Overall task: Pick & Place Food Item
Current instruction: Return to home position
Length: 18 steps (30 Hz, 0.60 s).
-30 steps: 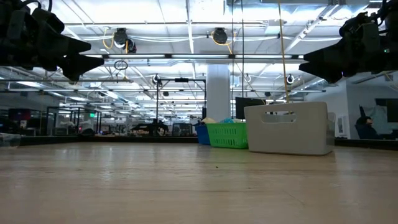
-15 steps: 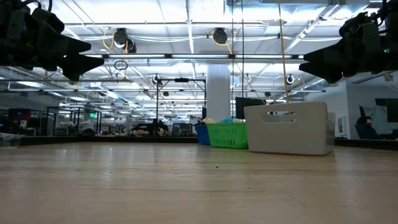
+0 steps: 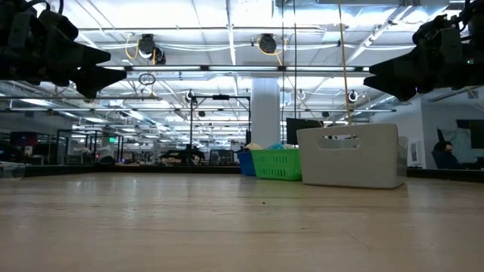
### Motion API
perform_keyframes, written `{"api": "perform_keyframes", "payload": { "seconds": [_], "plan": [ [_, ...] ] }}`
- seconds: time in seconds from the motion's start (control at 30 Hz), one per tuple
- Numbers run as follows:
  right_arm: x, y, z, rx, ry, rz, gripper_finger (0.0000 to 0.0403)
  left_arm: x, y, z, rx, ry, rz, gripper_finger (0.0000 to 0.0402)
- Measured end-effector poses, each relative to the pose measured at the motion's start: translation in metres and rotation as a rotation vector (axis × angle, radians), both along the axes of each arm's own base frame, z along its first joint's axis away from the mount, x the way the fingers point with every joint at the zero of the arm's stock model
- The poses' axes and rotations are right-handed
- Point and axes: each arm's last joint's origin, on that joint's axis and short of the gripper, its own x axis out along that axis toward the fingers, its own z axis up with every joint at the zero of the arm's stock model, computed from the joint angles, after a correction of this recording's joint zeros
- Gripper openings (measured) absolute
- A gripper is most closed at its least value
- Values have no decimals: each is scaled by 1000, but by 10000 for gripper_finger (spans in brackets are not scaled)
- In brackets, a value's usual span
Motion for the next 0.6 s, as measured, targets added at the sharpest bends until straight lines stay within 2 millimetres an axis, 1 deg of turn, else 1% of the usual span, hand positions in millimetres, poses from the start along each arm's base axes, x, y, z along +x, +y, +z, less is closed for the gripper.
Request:
{"api": "perform_keyframes", "payload": {
  "seconds": [0.6],
  "plan": [
    [0, 0, 0, 0, 0, 0, 262, 0, 0, 0, 0, 0, 0, 310]
  ]
}}
